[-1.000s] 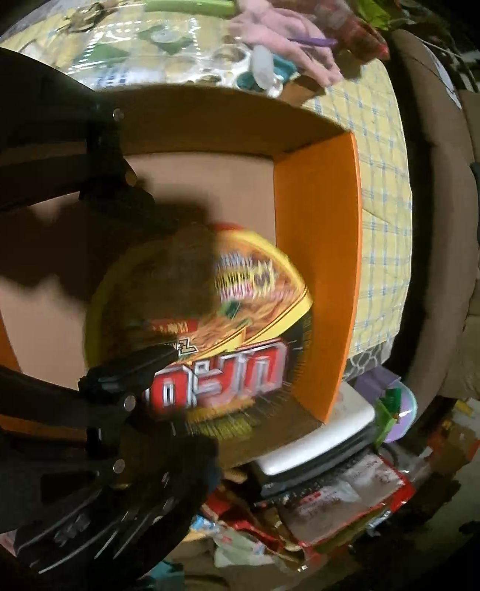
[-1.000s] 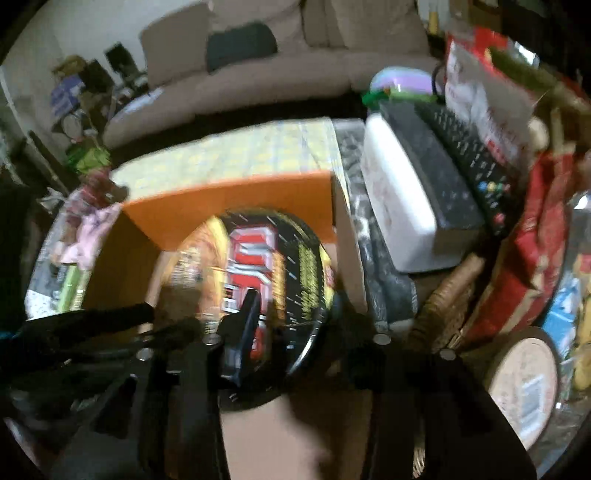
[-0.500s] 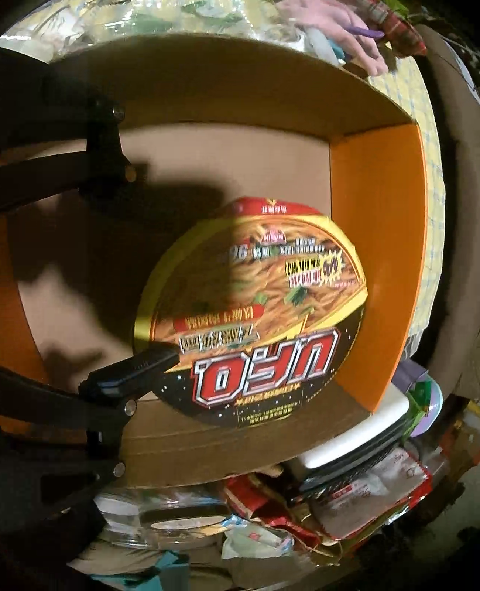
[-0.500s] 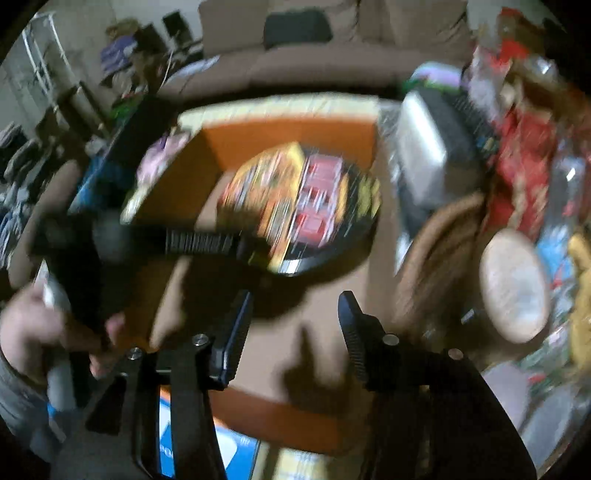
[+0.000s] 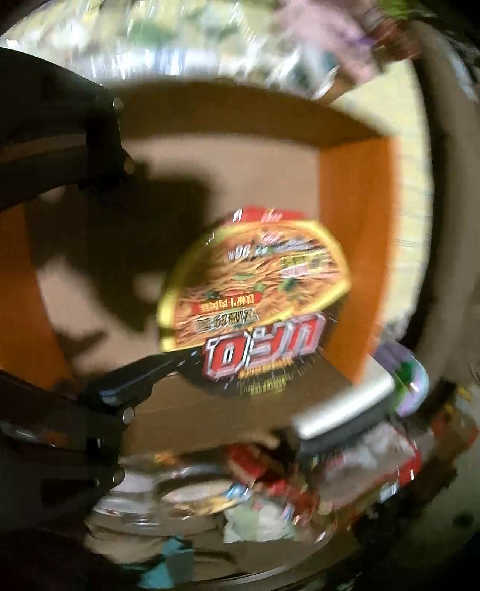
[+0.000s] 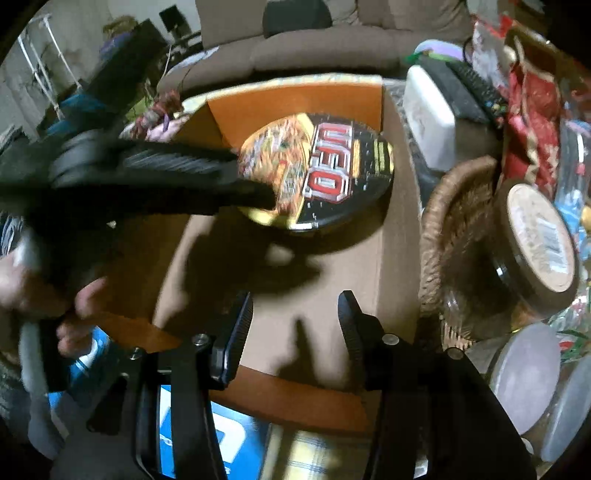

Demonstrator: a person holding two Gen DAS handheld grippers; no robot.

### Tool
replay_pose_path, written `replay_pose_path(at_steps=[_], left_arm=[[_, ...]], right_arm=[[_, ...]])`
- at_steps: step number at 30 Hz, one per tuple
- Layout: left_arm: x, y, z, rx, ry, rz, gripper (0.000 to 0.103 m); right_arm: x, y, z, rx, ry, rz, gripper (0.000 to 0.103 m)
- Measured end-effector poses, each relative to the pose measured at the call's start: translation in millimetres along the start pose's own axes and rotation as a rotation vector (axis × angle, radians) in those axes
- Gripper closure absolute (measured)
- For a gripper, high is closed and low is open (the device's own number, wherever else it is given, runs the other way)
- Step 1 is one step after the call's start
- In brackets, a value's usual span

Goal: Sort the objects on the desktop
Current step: 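Move the left gripper back to the clear plastic container and grasp it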

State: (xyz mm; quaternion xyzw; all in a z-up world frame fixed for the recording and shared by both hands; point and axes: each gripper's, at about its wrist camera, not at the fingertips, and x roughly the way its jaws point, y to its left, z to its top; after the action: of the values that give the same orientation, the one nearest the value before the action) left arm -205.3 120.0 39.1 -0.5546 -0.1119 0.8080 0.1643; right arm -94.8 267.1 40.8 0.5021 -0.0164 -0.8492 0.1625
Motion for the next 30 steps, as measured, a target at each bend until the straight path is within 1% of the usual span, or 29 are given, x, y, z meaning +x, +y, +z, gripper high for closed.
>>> replay_pose_path(at_steps=[2, 4, 5, 7, 8, 9, 10, 13, 14, 16, 19, 21, 25, 26, 29, 30], left_arm=[[-36, 1, -8, 0.057, -0.073, 0.021, 0.011], [-76, 15, -20, 0.084, -0.146, 0.071, 0.010], [-91, 25, -22, 0.084, -0.174, 0.089, 0.009], [-116, 45, -30, 0.085, -0.211, 0.128, 0.009], [-128, 62, -37, 0.084, -0.218, 0.139, 0.009], [-134, 71, -39, 0.079, -0.215, 0.153, 0.008], [-141, 87, -43, 0.057, -0.204, 0.168, 0.008], [-157, 127, -60, -0.006, -0.185, 0.157, 0.008], [-161, 140, -65, -0.017, -0.190, 0.174, 0.008], [-168, 163, -73, -0.035, -0.202, 0.232, 0.008], [-170, 202, -77, -0.088, -0.202, 0.281, 0.008], [-165, 228, -76, -0.113, -0.195, 0.309, 0.008], [-136, 252, -67, -0.113, -0.149, 0.320, 0.008], [-130, 254, -65, -0.111, -0.144, 0.327, 0.008], [-111, 267, -54, -0.120, -0.138, 0.326, 0.008], [-104, 270, -50, -0.116, -0.135, 0.312, 0.008]], right_arm=[[-9, 6, 5, 0.005, -0.023, 0.011, 0.049], [-19, 13, 12, 0.015, -0.055, 0.031, 0.031], [-25, 18, 14, 0.022, -0.071, 0.052, 0.026], [-35, 31, 18, 0.037, -0.098, 0.095, 0.006], [-38, 37, 20, 0.043, -0.110, 0.112, 0.002], [-41, 45, 23, 0.050, -0.122, 0.118, 0.000], [-41, 51, 25, 0.056, -0.118, 0.118, 0.000], [-42, 74, 30, 0.063, -0.108, 0.151, 0.000], [-43, 83, 31, 0.063, -0.112, 0.163, 0.000], [-44, 101, 35, 0.060, -0.115, 0.174, 0.000], [-40, 131, 44, 0.054, -0.116, 0.205, 0.000], [-30, 154, 55, 0.042, -0.104, 0.220, 0.000], [-1, 185, 72, 0.036, -0.070, 0.246, 0.000], [15, 192, 79, 0.042, -0.047, 0.249, 0.001], [49, 204, 92, 0.042, 0.004, 0.208, 0.012], [63, 209, 97, 0.033, 0.023, 0.187, 0.022]])
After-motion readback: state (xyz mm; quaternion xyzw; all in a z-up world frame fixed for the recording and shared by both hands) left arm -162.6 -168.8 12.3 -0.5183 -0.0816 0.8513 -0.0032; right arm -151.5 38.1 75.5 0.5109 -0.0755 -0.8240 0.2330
